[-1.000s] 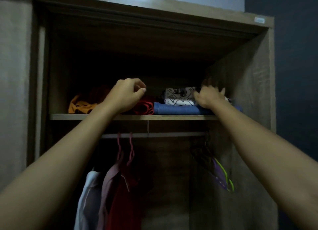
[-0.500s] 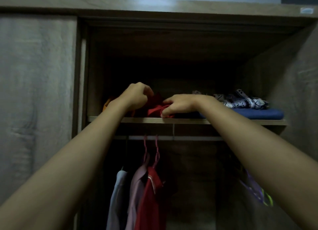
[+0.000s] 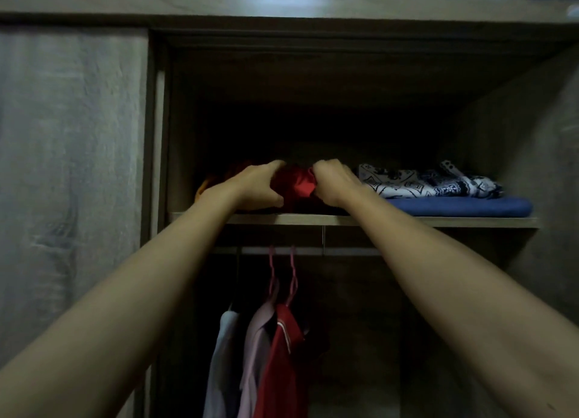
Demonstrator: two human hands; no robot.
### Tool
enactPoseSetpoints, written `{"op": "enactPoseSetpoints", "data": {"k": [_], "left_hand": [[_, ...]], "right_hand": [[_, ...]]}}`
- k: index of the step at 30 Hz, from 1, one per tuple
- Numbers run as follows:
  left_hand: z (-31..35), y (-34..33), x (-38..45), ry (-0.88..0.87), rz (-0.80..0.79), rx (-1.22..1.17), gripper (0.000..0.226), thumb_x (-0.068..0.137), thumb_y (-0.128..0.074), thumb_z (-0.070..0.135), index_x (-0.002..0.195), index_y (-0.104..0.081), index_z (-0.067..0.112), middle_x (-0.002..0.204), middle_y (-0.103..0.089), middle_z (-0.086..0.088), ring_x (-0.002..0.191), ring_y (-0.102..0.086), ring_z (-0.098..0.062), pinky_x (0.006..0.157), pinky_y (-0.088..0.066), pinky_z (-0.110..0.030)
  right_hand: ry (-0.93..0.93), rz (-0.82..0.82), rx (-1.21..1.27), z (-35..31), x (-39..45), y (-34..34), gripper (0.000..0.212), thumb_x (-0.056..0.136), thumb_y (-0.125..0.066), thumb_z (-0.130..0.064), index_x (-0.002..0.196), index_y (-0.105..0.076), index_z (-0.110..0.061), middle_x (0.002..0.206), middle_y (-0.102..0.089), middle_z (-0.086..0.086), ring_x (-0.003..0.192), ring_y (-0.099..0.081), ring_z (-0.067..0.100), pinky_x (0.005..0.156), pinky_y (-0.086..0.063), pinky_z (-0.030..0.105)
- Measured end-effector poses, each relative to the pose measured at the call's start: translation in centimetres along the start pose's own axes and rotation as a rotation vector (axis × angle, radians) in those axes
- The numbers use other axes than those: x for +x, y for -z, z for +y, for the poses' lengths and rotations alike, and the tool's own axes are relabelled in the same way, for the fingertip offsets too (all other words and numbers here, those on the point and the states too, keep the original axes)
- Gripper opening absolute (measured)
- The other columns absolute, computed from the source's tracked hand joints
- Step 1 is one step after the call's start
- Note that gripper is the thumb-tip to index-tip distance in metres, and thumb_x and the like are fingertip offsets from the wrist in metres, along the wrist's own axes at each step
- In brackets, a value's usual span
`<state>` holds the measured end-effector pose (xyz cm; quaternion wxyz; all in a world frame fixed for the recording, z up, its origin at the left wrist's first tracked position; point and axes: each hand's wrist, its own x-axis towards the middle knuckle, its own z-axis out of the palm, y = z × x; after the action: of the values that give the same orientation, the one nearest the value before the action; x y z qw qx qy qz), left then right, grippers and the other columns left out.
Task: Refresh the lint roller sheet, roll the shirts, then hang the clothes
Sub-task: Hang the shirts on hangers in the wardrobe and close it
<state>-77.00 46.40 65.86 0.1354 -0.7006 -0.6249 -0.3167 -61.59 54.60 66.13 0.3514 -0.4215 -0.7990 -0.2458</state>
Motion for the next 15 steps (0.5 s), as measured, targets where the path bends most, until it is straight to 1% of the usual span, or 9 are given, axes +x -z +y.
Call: {"op": "enactPoseSetpoints", "data": {"k": [2,4,7,9,10,11,12,13,15], "left_hand": [[-0.1,-0.4,0.6,-0.016,0.038,0.004,0.1,0.075,-0.077,0.025,0.151,-0.012,0.023,0.152,-0.029,-0.009,0.139,-0.03,-0.026,0.113,-0.03,-0.04],[-0.1,-0.9,1.5,-0.013,0.09,0.009,0.112,0.07,-0.081,0.032,0.152,-0.004,0.024,0.155,-0.022,-0.01,0.142,-0.023,-0.028,0.114,-0.025,-0.041],[-0.7,-1.6,3.1,0.025,0.094,0.008,0.125,0.065,-0.083,0.04,0.151,0.006,0.027,0.156,-0.021,-0.012,0.143,-0.021,-0.031,0.114,-0.024,-0.042],[-1.0,-2.2,3.8,0.041,0.078,0.034,0.124,0.064,-0.083,0.043,0.151,0.005,0.03,0.155,-0.025,-0.012,0.142,-0.024,-0.032,0.114,-0.026,-0.043],[-1.0,-2.5,4.0,0.05,0.078,0.062,0.12,0.065,-0.082,0.044,0.151,0.0,0.031,0.153,-0.029,-0.011,0.14,-0.027,-0.033,0.113,-0.028,-0.045],[-0.9,-2.9,4.1,0.06,0.086,0.103,0.112,0.067,-0.08,0.045,0.151,-0.008,0.031,0.15,-0.034,-0.011,0.138,-0.031,-0.033,0.111,-0.028,-0.049],[-0.8,-3.3,4.2,0.066,0.101,0.15,0.097,0.071,-0.077,0.044,0.148,-0.02,0.03,0.146,-0.041,-0.01,0.135,-0.035,-0.033,0.109,-0.028,-0.052],[-0.5,-3.6,4.2,0.067,0.121,0.194,0.078,0.077,-0.072,0.041,0.143,-0.033,0.026,0.14,-0.047,-0.011,0.131,-0.04,-0.032,0.108,-0.026,-0.054],[-0.2,-3.9,4.5,0.059,0.182,0.249,0.041,0.089,-0.058,0.028,0.128,-0.05,0.021,0.129,-0.056,-0.013,0.125,-0.047,-0.033,0.108,-0.021,-0.057]], "right_hand": [[-0.017,0.094,0.021,0.1,-0.2,0.0,0.021,0.089,-0.059,-0.008,0.11,-0.06,-0.01,0.103,-0.06,0.014,0.092,-0.062,0.033,0.065,-0.044,0.033],[-0.019,0.168,0.051,0.3,-0.3,0.0,0.025,0.089,-0.058,-0.004,0.113,-0.057,-0.009,0.109,-0.057,0.015,0.095,-0.06,0.033,0.067,-0.043,0.033],[-0.029,0.23,0.075,0.8,-0.2,-0.1,0.032,0.087,-0.056,0.0,0.117,-0.055,-0.01,0.115,-0.053,0.016,0.101,-0.057,0.033,0.076,-0.05,0.039],[-0.02,0.229,0.091,1.1,-0.3,-0.1,0.035,0.087,-0.058,-0.001,0.121,-0.054,-0.012,0.116,-0.052,0.015,0.103,-0.056,0.032,0.08,-0.052,0.041],[0.008,0.231,0.105,1.2,-0.4,-0.1,0.035,0.088,-0.059,-0.004,0.122,-0.054,-0.013,0.116,-0.052,0.014,0.103,-0.056,0.031,0.081,-0.052,0.041],[0.045,0.234,0.127,1.3,-0.5,-0.1,0.034,0.088,-0.06,-0.008,0.122,-0.054,-0.013,0.114,-0.053,0.013,0.102,-0.056,0.03,0.081,-0.052,0.04],[0.082,0.234,0.157,1.4,-0.5,0.0,0.033,0.088,-0.061,-0.013,0.121,-0.055,-0.014,0.112,-0.054,0.012,0.101,-0.056,0.028,0.082,-0.051,0.04],[0.113,0.225,0.189,1.6,-0.4,0.1,0.033,0.088,-0.063,-0.018,0.12,-0.056,-0.015,0.11,-0.055,0.01,0.1,-0.056,0.026,0.082,-0.051,0.039],[0.141,0.159,0.249,2.1,-0.1,0.4,0.039,0.082,-0.069,-0.032,0.118,-0.056,-0.023,0.11,-0.056,0.004,0.102,-0.055,0.021,0.084,-0.05,0.037]]}}
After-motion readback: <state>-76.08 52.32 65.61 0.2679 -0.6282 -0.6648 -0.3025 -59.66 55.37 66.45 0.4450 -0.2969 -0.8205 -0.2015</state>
